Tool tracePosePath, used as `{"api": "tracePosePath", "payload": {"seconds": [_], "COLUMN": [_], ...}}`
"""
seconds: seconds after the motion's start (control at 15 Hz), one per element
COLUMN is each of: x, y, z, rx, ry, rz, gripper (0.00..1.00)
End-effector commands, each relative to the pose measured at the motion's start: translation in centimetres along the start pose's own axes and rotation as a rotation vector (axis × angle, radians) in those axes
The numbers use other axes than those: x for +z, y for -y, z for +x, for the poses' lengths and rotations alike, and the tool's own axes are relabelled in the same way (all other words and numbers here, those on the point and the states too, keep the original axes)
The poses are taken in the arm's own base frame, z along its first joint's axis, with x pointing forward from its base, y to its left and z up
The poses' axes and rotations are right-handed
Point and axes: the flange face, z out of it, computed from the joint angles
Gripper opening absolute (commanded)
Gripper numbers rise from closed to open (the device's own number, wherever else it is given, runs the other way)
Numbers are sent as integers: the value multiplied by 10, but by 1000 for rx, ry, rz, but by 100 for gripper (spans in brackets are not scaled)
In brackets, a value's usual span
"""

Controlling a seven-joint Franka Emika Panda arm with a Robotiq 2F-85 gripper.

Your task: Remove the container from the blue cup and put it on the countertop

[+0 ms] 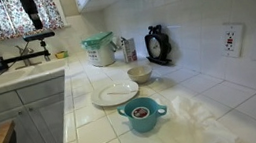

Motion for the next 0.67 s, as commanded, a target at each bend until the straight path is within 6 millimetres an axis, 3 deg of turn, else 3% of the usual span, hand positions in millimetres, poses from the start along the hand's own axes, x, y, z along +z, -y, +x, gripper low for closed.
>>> {"api": "tracePosePath", "payload": {"seconds": [0.0, 0.27, 0.6], "x": [22, 64, 113], "y": [-25, -69, -145], "z": [10, 24, 36], "rx": [71, 178, 353], "ry": [3, 22, 25], "rz": [10, 4, 2], "gripper": [100, 100, 100]}}
